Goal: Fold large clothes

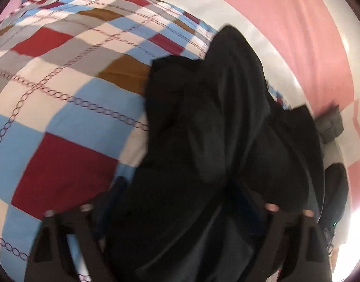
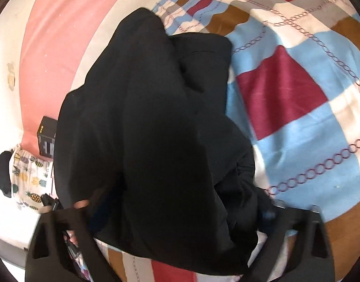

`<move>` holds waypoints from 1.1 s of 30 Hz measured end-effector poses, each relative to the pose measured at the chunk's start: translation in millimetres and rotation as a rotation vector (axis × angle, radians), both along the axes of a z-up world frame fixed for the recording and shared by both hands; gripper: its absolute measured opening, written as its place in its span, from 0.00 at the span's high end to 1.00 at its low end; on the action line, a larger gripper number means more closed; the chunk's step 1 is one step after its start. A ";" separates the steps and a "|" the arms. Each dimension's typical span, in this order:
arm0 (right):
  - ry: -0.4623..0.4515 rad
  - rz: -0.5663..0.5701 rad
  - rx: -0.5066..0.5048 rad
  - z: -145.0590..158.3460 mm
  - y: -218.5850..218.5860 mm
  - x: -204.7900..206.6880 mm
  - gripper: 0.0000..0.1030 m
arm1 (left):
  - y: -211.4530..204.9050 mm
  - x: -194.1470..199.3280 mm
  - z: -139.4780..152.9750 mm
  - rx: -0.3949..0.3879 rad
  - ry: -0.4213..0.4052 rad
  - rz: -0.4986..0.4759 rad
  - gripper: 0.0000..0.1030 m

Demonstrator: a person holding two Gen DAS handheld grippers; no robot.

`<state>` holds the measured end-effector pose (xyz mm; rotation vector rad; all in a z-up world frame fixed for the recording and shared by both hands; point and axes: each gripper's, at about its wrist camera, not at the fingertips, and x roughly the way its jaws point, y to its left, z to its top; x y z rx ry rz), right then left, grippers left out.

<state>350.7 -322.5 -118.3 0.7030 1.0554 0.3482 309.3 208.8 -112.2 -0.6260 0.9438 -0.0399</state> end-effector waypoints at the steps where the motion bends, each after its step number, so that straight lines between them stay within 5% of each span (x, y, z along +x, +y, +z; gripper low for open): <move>1: 0.000 -0.002 -0.006 3.9 2.7 -1.3 0.34 | -3.6 0.0 4.6 0.018 0.006 -0.003 0.34; 4: -0.008 0.006 -0.035 19.1 3.9 -8.5 0.53 | -14.1 -1.8 25.6 0.090 0.014 -0.025 0.60; 7: -0.009 0.007 -0.058 39.1 8.5 -12.8 0.58 | -21.0 -10.1 49.2 0.131 0.015 -0.042 0.66; 15: -0.001 0.039 -0.051 72.1 -1.7 -79.1 0.59 | -17.9 -97.9 89.2 0.076 0.003 -0.073 0.68; 25: 0.104 0.041 -0.058 59.8 -22.9 -220.7 0.58 | -22.3 -252.5 81.9 0.047 0.066 -0.104 0.67; 33: 0.174 0.052 -0.171 50.0 -23.9 -237.6 0.33 | -23.7 -267.8 70.7 0.058 0.137 -0.119 0.58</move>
